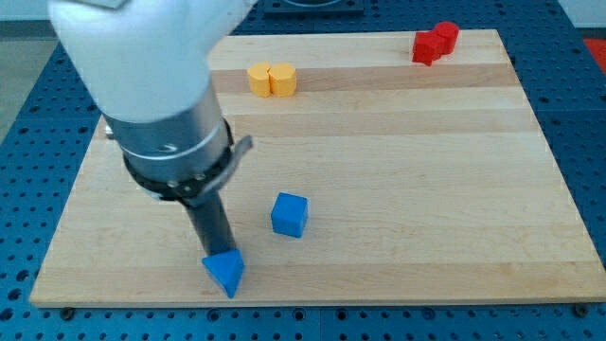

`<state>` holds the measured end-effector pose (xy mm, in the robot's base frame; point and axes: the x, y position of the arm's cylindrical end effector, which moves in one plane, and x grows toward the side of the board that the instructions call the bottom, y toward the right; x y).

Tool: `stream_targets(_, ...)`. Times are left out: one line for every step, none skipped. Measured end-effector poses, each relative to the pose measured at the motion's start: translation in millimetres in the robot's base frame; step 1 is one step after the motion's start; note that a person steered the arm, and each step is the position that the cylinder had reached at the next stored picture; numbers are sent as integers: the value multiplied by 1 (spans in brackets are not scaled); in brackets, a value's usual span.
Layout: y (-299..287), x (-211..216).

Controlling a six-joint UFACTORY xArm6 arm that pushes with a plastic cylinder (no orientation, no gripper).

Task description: Move the arm right to the blue triangle

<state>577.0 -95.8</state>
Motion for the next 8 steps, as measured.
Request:
stream_targets(34,-9)
stream_targets(37,-54)
stream_targets(44,-104)
stream_targets(55,-119)
stream_targets(19,-103)
stream_targets(12,-70)
stream_targets(28,-41)
stream_targets(67,-20)
